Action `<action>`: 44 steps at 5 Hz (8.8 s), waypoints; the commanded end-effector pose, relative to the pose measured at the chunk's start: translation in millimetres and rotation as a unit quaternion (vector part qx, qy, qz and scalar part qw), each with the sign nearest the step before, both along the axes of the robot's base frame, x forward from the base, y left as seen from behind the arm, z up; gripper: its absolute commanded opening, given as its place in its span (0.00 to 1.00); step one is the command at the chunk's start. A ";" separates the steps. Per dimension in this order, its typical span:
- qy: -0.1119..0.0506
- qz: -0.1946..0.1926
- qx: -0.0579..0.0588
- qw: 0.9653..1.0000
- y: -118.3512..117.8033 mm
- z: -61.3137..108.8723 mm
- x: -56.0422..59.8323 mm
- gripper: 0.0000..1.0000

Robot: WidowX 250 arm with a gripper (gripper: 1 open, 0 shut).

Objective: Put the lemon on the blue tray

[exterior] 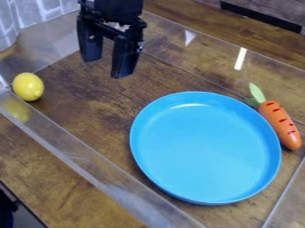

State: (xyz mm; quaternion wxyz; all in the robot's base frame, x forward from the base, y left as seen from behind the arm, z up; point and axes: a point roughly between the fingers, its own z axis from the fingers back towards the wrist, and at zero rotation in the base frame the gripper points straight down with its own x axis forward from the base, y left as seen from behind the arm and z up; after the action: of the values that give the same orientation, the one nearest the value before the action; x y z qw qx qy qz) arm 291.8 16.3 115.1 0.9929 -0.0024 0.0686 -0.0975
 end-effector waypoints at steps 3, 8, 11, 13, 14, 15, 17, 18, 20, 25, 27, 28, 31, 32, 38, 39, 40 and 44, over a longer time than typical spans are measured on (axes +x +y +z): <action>-0.012 -0.058 0.001 0.998 -21.7 0.1 6.3 1.00; -0.005 -0.056 0.006 0.998 6.3 -9.4 -0.1 1.00; 0.001 -0.101 0.014 0.995 27.3 -14.3 -9.2 1.00; 0.007 -0.129 0.017 0.992 38.1 -10.2 -6.6 1.00; 0.009 -0.142 0.018 0.990 44.6 -8.3 -5.0 1.00; 0.011 -0.138 0.020 0.990 41.3 -9.4 -5.0 1.00; 0.016 -0.144 0.023 0.989 43.7 -9.3 -3.3 1.00; 0.018 -0.165 0.024 0.986 48.8 -25.0 -9.5 1.00; 0.029 -0.115 0.037 0.992 105.8 -26.0 -32.0 1.00; 0.030 -0.173 0.056 0.983 134.3 -48.6 -15.3 1.00; 0.030 -0.183 0.059 0.981 140.8 -73.9 -11.0 1.00; 0.031 -0.153 0.055 0.986 153.9 -73.4 -12.4 1.00; 0.036 -0.054 0.040 0.997 167.1 -68.3 -15.9 1.00; 0.039 -0.021 0.034 0.998 167.2 -65.8 -16.9 1.00; 0.043 -0.072 0.022 0.996 168.6 -87.6 -8.6 0.00; 0.046 -0.065 0.024 0.997 162.3 -81.7 -2.5 0.00; 0.049 -0.060 0.025 0.997 156.4 -76.5 3.9 0.00; 0.054 -0.112 0.031 0.992 136.5 -65.9 12.3 0.00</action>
State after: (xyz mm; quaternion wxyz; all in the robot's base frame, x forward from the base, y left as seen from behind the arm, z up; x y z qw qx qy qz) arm 289.5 153.1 25.6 0.9666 0.0076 0.1596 -0.2006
